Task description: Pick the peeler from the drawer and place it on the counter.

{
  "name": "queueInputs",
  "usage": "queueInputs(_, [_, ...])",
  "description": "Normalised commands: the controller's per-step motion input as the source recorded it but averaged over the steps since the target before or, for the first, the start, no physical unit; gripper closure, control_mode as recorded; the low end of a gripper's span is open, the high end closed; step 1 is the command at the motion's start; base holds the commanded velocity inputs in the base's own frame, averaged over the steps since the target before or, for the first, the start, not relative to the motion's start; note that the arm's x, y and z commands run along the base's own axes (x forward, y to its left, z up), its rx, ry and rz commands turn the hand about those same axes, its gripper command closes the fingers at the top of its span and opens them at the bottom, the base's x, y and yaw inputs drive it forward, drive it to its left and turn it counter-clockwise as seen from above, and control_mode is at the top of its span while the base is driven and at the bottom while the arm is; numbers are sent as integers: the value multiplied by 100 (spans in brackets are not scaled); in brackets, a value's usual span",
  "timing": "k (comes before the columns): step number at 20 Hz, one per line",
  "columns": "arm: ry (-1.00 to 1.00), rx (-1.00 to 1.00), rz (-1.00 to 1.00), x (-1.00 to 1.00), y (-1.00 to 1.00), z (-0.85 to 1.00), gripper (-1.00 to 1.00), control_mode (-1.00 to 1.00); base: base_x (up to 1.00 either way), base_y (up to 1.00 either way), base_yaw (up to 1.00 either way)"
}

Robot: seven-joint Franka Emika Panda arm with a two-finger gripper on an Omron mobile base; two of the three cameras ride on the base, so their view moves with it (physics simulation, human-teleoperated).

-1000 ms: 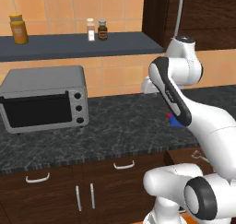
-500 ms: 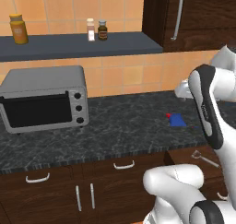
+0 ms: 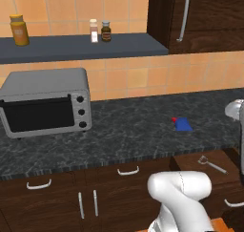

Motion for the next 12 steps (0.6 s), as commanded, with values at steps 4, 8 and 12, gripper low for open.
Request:
queueInputs(4, [1, 20, -32, -37, -83, -38, -100, -100, 0, 0, 0])
queueInputs(8, [29, 8, -35, -23, -65, -68, -100, -100, 0, 0, 0])
queueInputs(12, [46, 18, -37, 0, -77, -79, -100, -100, 0, 0, 0])
